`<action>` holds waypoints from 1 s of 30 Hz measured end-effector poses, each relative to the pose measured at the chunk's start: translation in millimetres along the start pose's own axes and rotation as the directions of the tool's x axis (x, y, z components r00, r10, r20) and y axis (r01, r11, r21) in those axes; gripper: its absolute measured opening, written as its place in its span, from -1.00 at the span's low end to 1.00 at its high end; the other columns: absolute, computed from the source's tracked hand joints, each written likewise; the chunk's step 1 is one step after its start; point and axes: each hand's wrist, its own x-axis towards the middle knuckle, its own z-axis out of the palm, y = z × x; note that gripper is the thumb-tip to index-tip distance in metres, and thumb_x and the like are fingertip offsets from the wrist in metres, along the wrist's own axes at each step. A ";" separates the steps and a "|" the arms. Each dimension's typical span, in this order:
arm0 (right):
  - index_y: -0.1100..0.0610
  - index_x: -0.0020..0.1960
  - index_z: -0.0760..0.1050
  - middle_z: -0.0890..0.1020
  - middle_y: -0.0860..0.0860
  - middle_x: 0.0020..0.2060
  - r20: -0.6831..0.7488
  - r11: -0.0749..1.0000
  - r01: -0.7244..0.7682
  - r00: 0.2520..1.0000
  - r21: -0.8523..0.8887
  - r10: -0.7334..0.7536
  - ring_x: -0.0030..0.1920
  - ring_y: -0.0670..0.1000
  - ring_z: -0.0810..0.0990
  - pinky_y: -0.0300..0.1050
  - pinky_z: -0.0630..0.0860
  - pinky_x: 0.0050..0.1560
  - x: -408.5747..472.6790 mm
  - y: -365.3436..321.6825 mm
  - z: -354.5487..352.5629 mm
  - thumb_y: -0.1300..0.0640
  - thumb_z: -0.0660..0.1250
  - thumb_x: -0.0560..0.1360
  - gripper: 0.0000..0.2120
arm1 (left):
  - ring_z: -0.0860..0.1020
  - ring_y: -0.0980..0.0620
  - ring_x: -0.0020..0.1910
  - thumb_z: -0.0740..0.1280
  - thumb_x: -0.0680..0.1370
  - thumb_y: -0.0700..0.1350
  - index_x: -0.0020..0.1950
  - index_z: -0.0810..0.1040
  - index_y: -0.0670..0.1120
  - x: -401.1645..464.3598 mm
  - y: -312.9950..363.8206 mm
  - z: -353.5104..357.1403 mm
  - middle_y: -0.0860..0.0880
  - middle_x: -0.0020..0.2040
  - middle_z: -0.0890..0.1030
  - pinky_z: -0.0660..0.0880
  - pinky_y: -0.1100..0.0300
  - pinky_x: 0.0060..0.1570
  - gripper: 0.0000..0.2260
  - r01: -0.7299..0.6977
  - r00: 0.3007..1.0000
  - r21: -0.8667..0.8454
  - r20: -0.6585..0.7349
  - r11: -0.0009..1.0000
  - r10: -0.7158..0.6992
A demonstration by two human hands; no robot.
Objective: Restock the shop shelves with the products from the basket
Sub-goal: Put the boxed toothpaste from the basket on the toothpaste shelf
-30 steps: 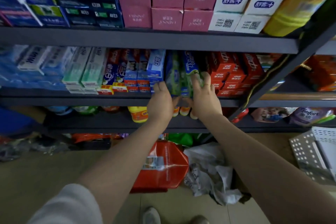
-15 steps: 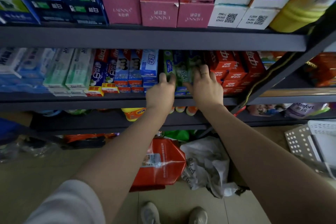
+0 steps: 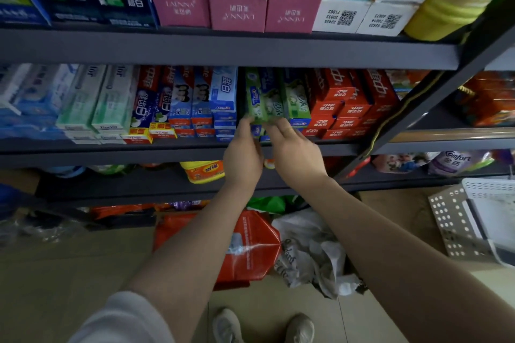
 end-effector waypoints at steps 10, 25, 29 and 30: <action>0.20 0.30 0.24 0.38 0.20 0.29 0.021 0.968 -0.248 0.969 0.038 0.248 0.11 0.24 0.54 -0.05 0.38 -0.29 45.5 -36.4 18.7 -0.09 0.19 0.55 -0.53 | 0.61 -0.11 -0.14 0.19 0.54 -0.28 0.15 0.51 -0.16 -38.3 -70.1 -42.3 -0.11 0.11 0.58 0.47 0.17 -0.14 -0.78 -0.074 0.991 -0.038 0.106 0.997 0.078; 0.14 0.30 0.25 0.44 0.16 0.19 0.037 0.828 -0.431 0.893 0.359 0.449 0.09 0.15 0.49 0.02 0.47 -0.19 0.2 -38.1 24.2 -0.07 0.26 0.52 -0.53 | 0.55 -0.06 0.03 0.23 0.52 -0.30 0.20 0.48 -0.19 -22.1 -67.2 -59.6 -0.12 0.13 0.56 0.38 0.30 -0.05 -0.75 -0.127 0.978 -0.101 0.153 0.987 0.141; 0.19 0.12 0.46 0.48 0.21 0.13 -0.070 0.983 -0.154 0.987 -0.103 0.147 -0.07 0.24 0.58 -0.03 0.46 -0.48 0.7 -27.7 29.5 0.24 0.46 0.36 -0.64 | 0.54 -0.08 0.02 0.23 0.52 -0.29 0.18 0.49 -0.20 -26.1 -72.8 -67.2 -0.12 0.14 0.56 0.40 0.26 -0.06 -0.76 -0.123 0.975 -0.075 0.177 0.990 0.135; 0.20 -0.01 0.51 0.55 0.21 0.02 -0.061 0.979 -0.122 0.992 -0.161 0.114 -0.22 0.22 0.60 -0.12 0.38 -0.58 3.4 -24.2 32.2 0.29 0.54 0.22 -0.62 | 0.54 -0.06 0.05 0.24 0.52 -0.29 0.17 0.50 -0.19 -27.6 -72.7 -68.5 -0.12 0.14 0.56 0.40 0.27 -0.03 -0.77 -0.128 0.973 -0.071 0.182 0.989 0.139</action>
